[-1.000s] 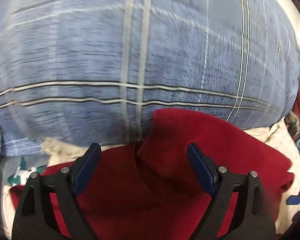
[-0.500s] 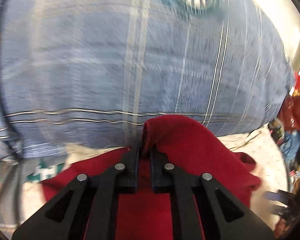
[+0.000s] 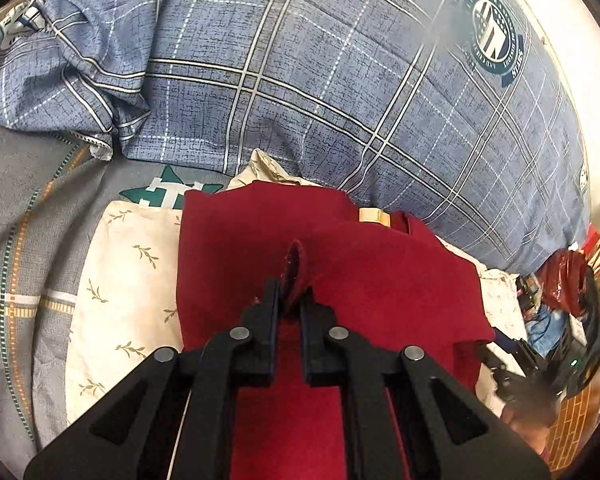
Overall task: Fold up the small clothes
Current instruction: 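Grasp the sweater hem with the left tool and fold it toward the collar, then open the left tool and release the folded hem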
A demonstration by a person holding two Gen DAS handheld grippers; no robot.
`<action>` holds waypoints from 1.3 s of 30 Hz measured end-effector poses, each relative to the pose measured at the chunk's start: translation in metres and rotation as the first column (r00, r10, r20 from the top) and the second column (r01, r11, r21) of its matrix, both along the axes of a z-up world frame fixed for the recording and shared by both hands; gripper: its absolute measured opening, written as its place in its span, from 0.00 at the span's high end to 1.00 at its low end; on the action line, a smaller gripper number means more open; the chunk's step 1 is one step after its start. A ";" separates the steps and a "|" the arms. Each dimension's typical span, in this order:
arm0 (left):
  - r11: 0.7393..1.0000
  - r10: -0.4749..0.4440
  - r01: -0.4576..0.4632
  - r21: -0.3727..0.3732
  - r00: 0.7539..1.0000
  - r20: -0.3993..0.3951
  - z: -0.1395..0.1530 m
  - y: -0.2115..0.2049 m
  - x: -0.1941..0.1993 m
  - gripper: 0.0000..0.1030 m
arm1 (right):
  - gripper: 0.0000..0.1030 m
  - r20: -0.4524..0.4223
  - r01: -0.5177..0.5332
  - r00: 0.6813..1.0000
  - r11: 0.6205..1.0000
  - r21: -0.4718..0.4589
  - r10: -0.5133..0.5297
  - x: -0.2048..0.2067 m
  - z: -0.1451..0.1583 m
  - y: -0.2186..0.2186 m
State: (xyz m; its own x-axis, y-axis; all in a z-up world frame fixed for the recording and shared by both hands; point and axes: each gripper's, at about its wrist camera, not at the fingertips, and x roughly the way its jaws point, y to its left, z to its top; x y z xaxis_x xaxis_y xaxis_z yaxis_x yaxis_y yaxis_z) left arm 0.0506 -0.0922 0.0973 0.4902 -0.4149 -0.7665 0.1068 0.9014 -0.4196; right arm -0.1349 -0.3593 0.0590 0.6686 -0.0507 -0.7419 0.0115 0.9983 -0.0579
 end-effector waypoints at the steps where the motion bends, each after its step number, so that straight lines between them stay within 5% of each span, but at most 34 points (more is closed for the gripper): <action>1: 1.000 -0.003 0.003 -0.003 1.000 0.006 0.003 -0.001 -0.001 0.94 | 0.44 -0.006 -0.004 1.000 0.997 -0.082 0.004 0.003 -0.001 0.007; 3: 1.000 -0.013 0.013 -0.004 1.000 0.019 0.008 -0.001 -0.006 0.94 | 0.85 -0.007 0.008 1.000 0.982 -0.190 -0.009 0.010 -0.004 0.012; 7: 0.999 -0.038 0.039 -0.039 0.999 0.024 0.022 0.002 -0.019 0.94 | 0.92 0.040 0.113 0.993 0.992 -0.050 -0.111 0.001 0.011 -0.020; 13: 0.999 -0.009 0.011 0.040 0.998 -0.058 -0.030 -0.003 -0.015 0.93 | 0.87 -0.064 0.205 0.978 0.977 0.064 -0.201 -0.017 -0.018 -0.054; 17: 0.992 -0.007 0.008 0.124 1.000 -0.011 -0.032 0.001 -0.023 0.89 | 0.58 -0.079 0.238 0.970 0.966 0.100 -0.231 -0.037 -0.004 -0.060; 18: 0.990 -0.009 0.008 0.141 1.000 0.009 -0.026 0.003 -0.028 0.87 | 0.57 -0.059 0.245 0.969 0.963 0.115 -0.240 -0.044 0.004 -0.063; 20: 0.985 0.008 -0.015 0.171 0.999 0.042 -0.017 0.009 -0.034 0.63 | 0.56 0.004 0.249 0.967 0.957 0.150 -0.253 -0.049 0.027 -0.065; 22: 0.987 0.038 -0.051 0.151 0.996 0.083 -0.009 0.013 -0.038 0.55 | 0.56 0.040 0.208 0.975 0.962 0.178 -0.218 -0.037 0.041 -0.058; 27: 0.986 0.020 -0.036 0.161 0.995 0.099 -0.022 0.001 -0.034 0.55 | 0.61 -0.016 0.135 0.991 0.975 0.178 -0.134 0.027 0.022 -0.025; 32: 0.968 0.007 -0.029 0.249 0.996 0.088 -0.055 -0.008 -0.021 0.48 | 0.59 -0.122 0.220 0.968 0.975 -0.001 -0.219 0.095 -0.027 -0.034; 35: 0.969 0.022 -0.043 0.244 0.996 0.085 -0.058 -0.003 -0.019 0.43 | 0.59 -0.100 0.240 0.968 0.963 0.120 -0.229 0.095 -0.024 -0.054; 39: 0.971 0.035 -0.053 0.234 0.996 0.081 -0.056 0.000 -0.020 0.40 | 0.56 -0.073 0.219 0.975 0.965 0.142 -0.211 0.057 0.003 -0.058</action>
State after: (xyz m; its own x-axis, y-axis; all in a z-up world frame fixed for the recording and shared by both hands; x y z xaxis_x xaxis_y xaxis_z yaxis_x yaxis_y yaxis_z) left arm 0.0301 -0.0918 0.0413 0.5647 -0.2036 -0.7998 0.0879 0.9784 -0.1870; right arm -0.0777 -0.4170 0.0616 0.6103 -0.0755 -0.7886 0.2278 0.9701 0.0834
